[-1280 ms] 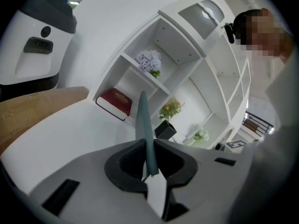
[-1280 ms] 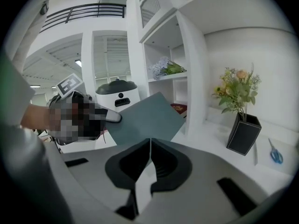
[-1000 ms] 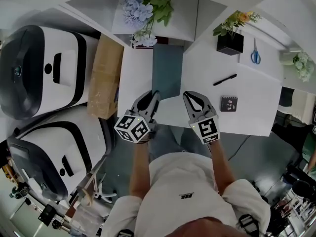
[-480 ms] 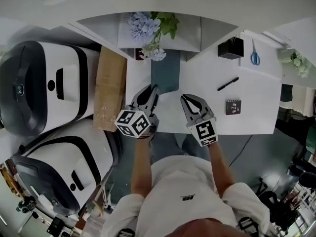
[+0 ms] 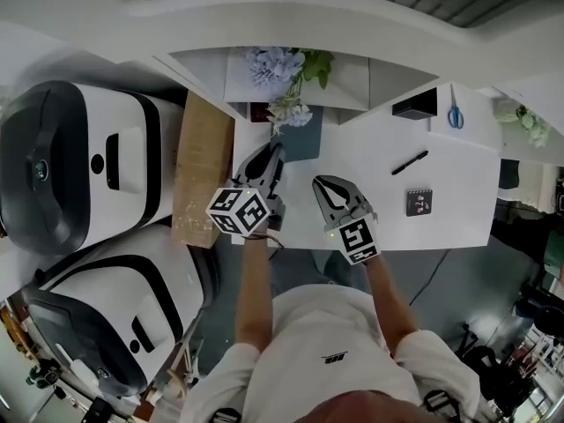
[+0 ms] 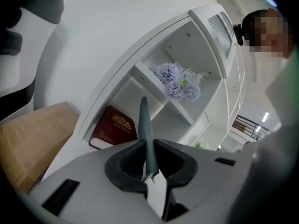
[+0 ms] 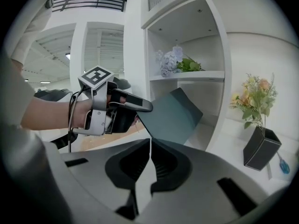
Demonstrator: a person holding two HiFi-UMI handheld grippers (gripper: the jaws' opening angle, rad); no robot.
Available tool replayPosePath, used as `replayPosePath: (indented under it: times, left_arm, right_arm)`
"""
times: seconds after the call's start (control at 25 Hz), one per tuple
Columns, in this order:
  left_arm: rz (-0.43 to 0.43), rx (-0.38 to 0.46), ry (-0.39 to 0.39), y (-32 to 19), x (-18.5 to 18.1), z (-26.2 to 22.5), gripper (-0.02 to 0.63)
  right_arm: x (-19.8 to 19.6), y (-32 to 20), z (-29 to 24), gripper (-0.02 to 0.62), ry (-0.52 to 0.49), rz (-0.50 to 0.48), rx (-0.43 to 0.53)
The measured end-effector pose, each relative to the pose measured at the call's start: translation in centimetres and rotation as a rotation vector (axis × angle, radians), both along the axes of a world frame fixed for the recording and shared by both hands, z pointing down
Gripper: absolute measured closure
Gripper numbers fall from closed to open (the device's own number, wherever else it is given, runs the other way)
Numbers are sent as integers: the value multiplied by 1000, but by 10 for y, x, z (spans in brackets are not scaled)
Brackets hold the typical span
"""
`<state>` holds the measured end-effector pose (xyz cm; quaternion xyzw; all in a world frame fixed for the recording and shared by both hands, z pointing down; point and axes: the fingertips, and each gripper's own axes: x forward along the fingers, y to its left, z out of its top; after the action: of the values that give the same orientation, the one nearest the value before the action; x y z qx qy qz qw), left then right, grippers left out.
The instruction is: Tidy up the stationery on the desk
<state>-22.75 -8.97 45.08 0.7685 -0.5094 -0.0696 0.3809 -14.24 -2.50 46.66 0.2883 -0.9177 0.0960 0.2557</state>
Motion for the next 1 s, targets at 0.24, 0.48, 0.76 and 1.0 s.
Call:
replayPosePath:
  times: [0.24, 0.48, 0.76, 1.0]
  left_arm:
    - [-20, 11, -64, -20, -20, 3, 606]
    - [-56, 8, -122, -37, -36, 13, 606]
    - [-83, -21, -151, -43, -49, 33, 606]
    - [-79, -41, -202, -45, -56, 52, 606]
  right_arm:
    - [-19, -12, 9, 594, -1, -5, 2]
    - [-50, -22, 36, 594, 14, -24, -10]
    - [-55, -40, 70, 594, 96, 35, -26]
    - [-51, -50, 82, 595, 138, 58, 2]
